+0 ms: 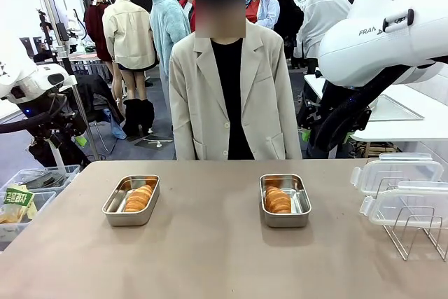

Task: Place the bread in airtight containers.
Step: Pick up one Airtight Container lid and hand it to the human.

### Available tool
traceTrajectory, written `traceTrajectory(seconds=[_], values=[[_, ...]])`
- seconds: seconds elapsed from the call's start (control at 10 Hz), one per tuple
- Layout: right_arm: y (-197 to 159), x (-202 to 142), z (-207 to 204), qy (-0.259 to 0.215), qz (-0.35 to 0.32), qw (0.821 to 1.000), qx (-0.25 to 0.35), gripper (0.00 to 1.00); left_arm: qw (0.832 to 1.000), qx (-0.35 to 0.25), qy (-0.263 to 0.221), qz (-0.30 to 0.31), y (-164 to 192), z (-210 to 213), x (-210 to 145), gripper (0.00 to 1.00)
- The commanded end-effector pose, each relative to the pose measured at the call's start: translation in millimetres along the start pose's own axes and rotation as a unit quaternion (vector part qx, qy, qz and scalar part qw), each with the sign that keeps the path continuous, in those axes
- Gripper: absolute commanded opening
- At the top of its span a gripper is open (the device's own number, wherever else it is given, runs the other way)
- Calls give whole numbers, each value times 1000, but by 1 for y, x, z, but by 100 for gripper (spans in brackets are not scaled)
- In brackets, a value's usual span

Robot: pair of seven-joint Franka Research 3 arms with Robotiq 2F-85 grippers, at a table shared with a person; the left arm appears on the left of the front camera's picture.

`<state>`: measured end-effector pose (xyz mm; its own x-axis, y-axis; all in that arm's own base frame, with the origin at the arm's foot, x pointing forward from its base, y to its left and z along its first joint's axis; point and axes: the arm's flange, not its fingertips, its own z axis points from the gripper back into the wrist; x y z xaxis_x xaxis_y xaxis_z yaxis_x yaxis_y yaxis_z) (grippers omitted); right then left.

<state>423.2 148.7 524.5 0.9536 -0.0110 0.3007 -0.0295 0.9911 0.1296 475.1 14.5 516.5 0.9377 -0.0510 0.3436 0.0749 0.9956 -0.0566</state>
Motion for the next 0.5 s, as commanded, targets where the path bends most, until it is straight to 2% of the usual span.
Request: traceTrajectory(seconds=[0.0, 0.4], values=[[0, -1, -2, 3, 1, 1000, 2, 100, 1000, 11, 1, 3, 1, 3, 0, 77], [0, -1, -2, 3, 1, 1000, 2, 100, 1000, 11, 1, 3, 1, 3, 0, 77]])
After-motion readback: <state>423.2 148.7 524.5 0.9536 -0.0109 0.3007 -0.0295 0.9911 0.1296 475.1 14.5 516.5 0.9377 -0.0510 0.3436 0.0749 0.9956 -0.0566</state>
